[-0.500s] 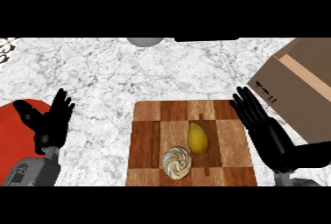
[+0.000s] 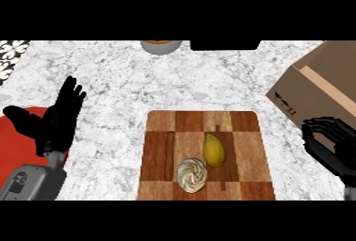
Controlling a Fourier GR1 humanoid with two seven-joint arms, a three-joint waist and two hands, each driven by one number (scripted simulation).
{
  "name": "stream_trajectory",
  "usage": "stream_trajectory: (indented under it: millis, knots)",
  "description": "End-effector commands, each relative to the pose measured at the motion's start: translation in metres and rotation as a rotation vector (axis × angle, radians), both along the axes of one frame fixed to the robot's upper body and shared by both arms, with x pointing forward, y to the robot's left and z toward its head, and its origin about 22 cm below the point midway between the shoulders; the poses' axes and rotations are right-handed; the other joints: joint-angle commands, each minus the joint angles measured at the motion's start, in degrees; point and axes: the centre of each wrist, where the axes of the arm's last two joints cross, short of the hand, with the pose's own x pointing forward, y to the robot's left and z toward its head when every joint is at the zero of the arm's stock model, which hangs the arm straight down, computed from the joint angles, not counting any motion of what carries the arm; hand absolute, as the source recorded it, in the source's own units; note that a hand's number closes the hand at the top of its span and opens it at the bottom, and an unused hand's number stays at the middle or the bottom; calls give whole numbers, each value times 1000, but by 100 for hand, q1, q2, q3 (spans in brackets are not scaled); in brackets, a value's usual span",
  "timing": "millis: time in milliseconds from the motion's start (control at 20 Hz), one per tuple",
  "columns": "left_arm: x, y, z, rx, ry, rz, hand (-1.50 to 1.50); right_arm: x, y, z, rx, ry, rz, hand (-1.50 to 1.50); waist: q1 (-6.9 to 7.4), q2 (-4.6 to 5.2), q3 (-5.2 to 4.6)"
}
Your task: Pick the lemon from the cutting board and place it in the cardboard box
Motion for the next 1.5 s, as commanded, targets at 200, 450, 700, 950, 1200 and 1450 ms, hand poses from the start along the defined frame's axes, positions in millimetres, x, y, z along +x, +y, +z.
stream_trajectory:
  millis: [200,450,700,950,1200,1450]
  knots:
    - [-27,1,3,-1,-37,-50,0,-6,-13,-15,-321,-131,3,-150,111,-23,7]
    - [-15,-4,19,-6,-45,-66,0,-6,-9,46,-544,78,195,-150,110,-38,-14]
    - [-18,-8,1,0,-43,-71,0,-9,10,75,-607,324,421,-150,116,-12,-18]
    - [-19,-10,6,6,-54,-53,0,-6,44,120,-547,369,500,-150,81,-16,-1]
    - [-1,-9,39,-2,-53,-52,0,9,86,125,-481,334,521,-150,102,-7,5]
    - [-34,-26,17,-9,-42,-62,0,-3,122,130,-491,352,524,-150,98,-22,4]
